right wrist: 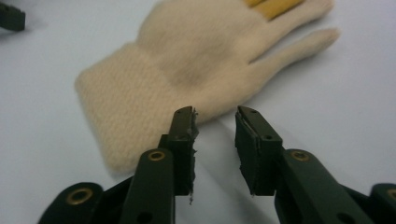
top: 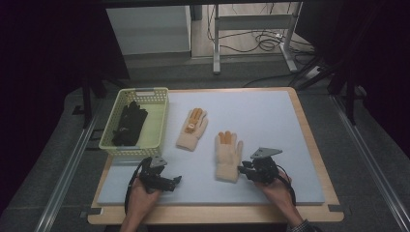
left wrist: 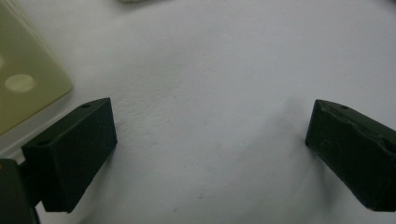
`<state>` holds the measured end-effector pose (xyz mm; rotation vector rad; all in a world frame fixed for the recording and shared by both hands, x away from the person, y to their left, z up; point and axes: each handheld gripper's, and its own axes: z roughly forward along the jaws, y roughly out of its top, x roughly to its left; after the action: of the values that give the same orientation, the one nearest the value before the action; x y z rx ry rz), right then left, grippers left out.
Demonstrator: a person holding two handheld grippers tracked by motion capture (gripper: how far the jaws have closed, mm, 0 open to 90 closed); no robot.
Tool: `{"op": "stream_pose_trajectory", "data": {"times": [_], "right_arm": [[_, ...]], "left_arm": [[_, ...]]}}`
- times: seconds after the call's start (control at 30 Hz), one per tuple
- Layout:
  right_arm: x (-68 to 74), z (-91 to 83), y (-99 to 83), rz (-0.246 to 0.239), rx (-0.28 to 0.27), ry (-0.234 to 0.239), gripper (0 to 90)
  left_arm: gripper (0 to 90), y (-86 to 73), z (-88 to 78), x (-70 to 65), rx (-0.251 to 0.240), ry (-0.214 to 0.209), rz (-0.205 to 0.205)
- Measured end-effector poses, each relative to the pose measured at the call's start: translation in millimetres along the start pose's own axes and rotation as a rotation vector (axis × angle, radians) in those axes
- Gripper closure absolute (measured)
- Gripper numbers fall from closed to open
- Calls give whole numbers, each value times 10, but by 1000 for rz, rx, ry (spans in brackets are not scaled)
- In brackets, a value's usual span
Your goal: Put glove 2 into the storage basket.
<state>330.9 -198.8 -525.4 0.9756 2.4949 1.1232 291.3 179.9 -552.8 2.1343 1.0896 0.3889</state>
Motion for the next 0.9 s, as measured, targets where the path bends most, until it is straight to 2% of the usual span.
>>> {"op": "stream_pose_trajectory", "data": {"times": [0.17,0.3,0.5,0.7,0.9], "right_arm": [[-68,-31,180,11,-36,4,602],[-68,81,424,-13,-46,21,582],[-50,377,837,-56,-52,48,552],[-18,749,1214,-95,-59,66,488],[10,1087,1465,-116,-44,71,440]], "left_arm": [[23,0,0,0,0,0,0],[23,0,-1,-1,0,1,1],[24,0,-1,-1,0,1,1],[24,-1,-3,1,2,1,4],[24,-1,-2,1,1,0,2]]}}
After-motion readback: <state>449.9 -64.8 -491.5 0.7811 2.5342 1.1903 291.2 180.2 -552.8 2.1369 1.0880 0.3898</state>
